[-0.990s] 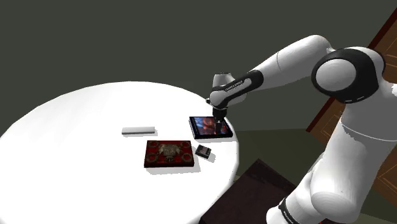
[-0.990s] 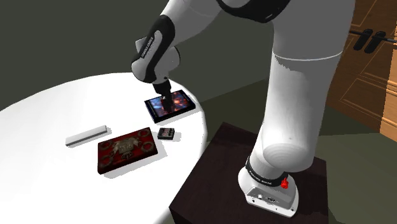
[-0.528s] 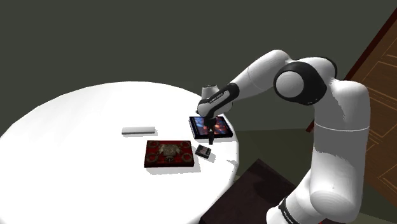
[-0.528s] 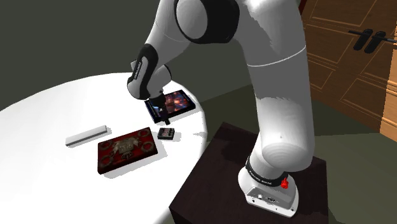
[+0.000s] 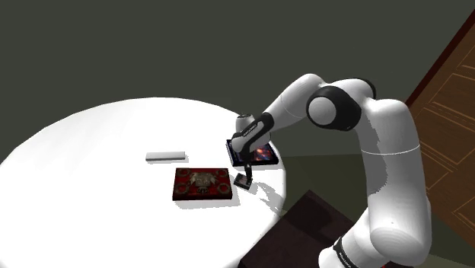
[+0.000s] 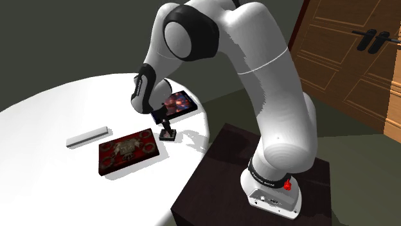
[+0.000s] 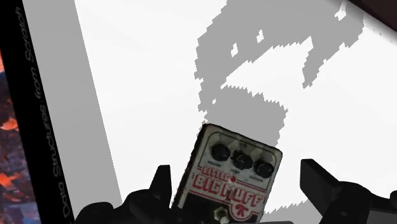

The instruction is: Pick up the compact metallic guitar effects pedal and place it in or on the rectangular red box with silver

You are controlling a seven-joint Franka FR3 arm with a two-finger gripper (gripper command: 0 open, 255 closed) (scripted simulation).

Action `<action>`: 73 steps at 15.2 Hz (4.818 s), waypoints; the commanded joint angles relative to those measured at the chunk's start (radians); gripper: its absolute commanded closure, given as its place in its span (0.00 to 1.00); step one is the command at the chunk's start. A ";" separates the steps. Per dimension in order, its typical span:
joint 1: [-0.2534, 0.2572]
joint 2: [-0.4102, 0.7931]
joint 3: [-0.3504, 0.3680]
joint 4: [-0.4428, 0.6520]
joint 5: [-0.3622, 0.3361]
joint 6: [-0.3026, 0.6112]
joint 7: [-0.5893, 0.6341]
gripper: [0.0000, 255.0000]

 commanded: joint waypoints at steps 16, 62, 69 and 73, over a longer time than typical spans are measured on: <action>-0.006 0.034 0.004 -0.004 0.004 0.038 -0.004 1.00; 0.177 0.204 0.086 0.792 0.032 -0.595 0.263 1.00; 0.176 0.254 0.089 0.781 0.035 -0.535 0.262 1.00; 0.176 0.286 0.090 0.782 0.037 -0.504 0.262 1.00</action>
